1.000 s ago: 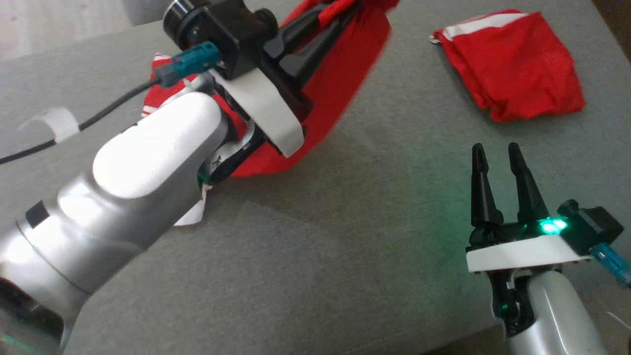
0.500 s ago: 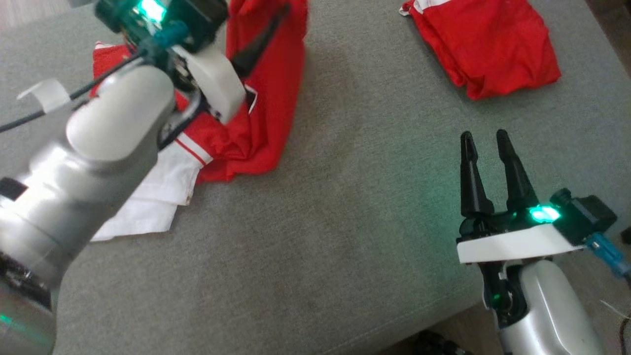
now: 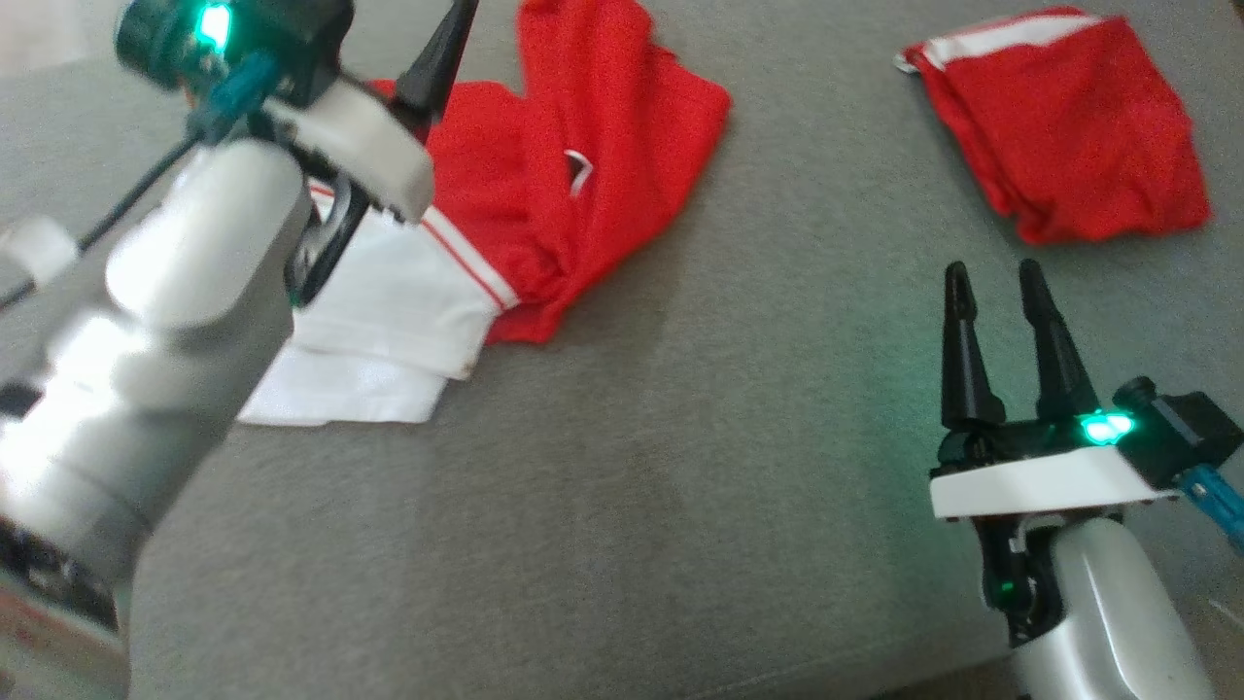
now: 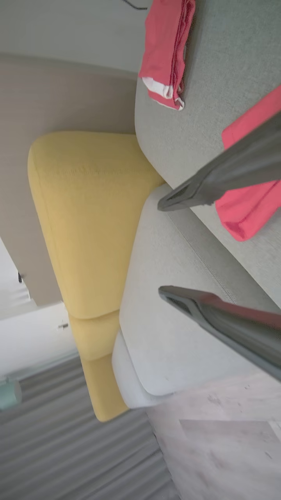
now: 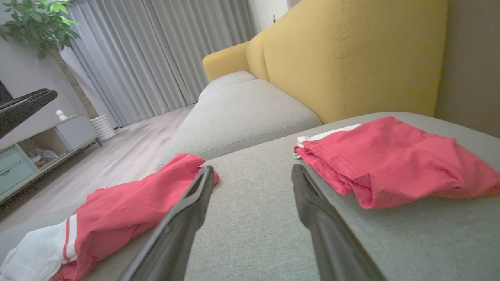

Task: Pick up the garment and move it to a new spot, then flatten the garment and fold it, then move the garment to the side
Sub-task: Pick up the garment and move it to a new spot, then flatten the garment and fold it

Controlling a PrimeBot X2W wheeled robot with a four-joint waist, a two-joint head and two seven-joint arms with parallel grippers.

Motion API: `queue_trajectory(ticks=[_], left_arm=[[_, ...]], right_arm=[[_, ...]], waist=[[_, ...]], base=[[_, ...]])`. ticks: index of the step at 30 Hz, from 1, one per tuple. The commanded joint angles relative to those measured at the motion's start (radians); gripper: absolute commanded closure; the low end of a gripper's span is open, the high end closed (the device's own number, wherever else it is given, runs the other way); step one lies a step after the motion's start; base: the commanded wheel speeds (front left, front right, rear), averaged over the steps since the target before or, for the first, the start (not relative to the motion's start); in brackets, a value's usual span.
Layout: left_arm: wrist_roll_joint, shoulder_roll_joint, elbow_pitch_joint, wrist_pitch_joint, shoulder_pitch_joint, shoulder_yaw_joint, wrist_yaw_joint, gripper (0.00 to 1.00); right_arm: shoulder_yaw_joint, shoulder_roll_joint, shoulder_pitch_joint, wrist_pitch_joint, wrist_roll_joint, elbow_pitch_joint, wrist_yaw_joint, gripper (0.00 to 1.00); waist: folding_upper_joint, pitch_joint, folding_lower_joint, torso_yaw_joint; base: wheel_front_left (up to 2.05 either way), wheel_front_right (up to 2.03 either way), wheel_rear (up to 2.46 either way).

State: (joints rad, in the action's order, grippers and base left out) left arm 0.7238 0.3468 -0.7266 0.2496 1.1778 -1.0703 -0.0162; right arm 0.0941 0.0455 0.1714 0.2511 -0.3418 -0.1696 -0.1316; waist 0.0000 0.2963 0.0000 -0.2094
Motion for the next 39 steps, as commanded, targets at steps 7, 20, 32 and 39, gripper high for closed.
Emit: queue_trajectory(ticks=[7, 20, 32, 39], left_arm=[[0.025, 0.092, 0.225, 0.012, -0.253, 0.194, 0.119, 0.00], [-0.032, 0.016, 0.506, 0.012, -0.870, 0.456, 0.245, 0.00], [-0.134, -0.051, 0.489, 0.012, -0.887, 0.539, 0.181, 0.00], [-0.169, -0.096, 0.477, 0.012, -0.865, 0.556, 0.144, 0.00]], right_arm=[[-0.044, 0.005, -0.031, 0.011, 0.060, 0.013, 0.001, 0.00], [-0.090, 0.005, -0.134, 0.011, 0.099, -0.008, 0.001, 0.00], [-0.088, 0.005, -0.110, 0.011, 0.116, -0.002, 0.001, 0.00], [-0.120, 0.005, 0.027, -0.013, 0.144, -0.122, 0.001, 0.00]], waist=[[0.0000, -0.114, 0.0000, 0.154], [0.0000, -0.219, 0.0000, 0.275], [0.0000, -0.183, 0.0000, 0.276], [0.0000, -0.121, 0.0000, 0.310]], base=[[0.00, 0.00, 0.00], [0.00, 0.00, 0.00], [0.00, 0.00, 0.00], [0.00, 0.00, 0.00]])
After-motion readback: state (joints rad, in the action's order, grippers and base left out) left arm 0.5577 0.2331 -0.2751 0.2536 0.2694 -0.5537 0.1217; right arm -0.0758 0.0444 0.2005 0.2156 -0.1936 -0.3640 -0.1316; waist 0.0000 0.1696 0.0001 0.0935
